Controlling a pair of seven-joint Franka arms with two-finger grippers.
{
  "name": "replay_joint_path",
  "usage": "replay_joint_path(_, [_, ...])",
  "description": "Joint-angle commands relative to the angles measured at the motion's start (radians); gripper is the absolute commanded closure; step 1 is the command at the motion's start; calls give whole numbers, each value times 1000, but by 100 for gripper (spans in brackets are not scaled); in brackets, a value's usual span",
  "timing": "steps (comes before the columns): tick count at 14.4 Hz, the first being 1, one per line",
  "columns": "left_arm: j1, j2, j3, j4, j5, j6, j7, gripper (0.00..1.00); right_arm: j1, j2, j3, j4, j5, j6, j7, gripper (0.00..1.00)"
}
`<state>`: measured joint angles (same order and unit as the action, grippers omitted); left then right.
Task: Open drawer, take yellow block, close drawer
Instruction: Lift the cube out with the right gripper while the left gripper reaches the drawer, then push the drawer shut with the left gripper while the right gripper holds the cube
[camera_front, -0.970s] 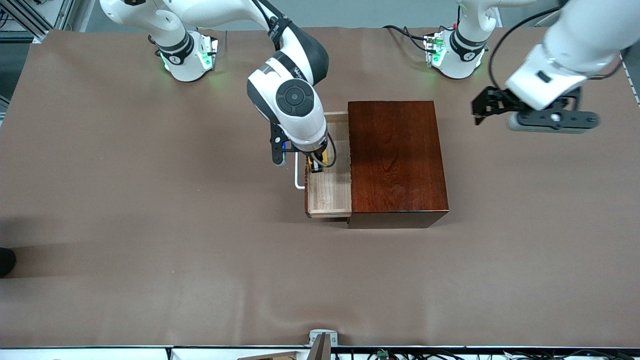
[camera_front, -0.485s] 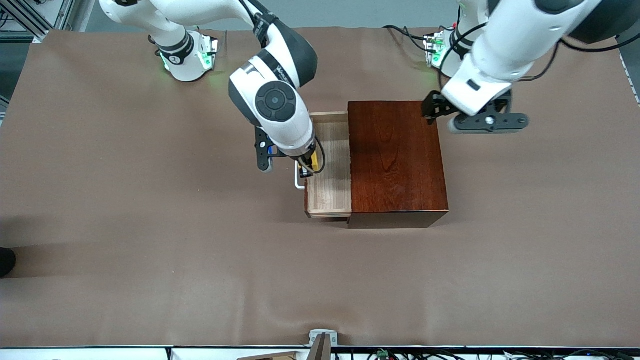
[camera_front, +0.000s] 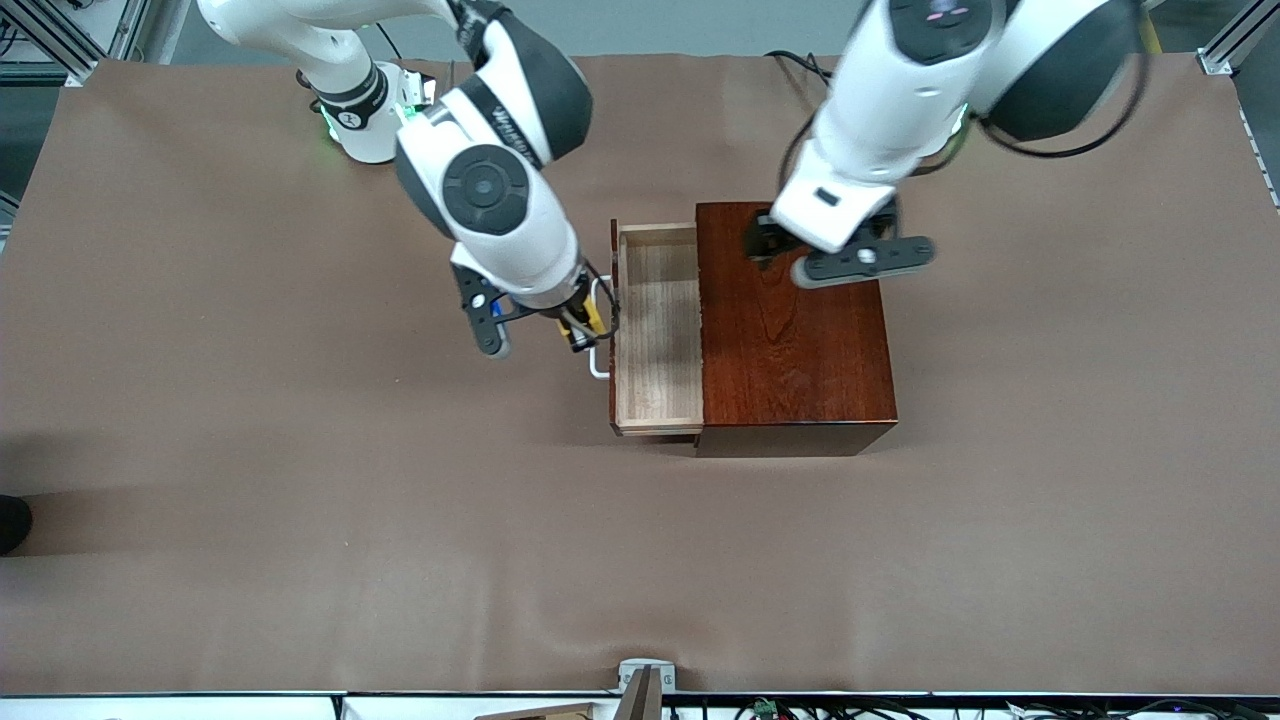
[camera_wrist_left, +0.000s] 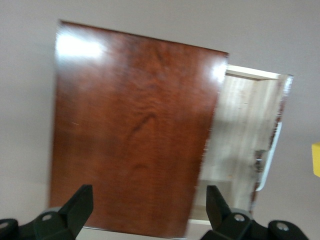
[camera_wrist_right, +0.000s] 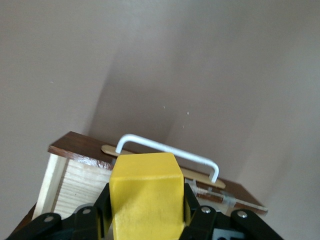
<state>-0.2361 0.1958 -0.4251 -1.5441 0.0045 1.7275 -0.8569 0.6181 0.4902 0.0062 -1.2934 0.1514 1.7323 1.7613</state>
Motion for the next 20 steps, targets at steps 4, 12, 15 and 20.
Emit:
replay_joint_path(4, [-176,229,5,177,121,93,-374,0,-124,-93,12,-15,2,-65,-248,90])
replay_joint_path(12, [-400,428,96,290,195,412,-786,0,-279,-153,11,-17,-3,-146,-617,89])
replay_joint_path(15, [-595,477,303,312,192,529,-943,0,-351,-153,11,-18,-4,-152,-771,89])
replay_joint_path(20, [-715,582,428,334,190,667,-1140,0,-484,-143,11,-32,-33,-146,-1051,88])
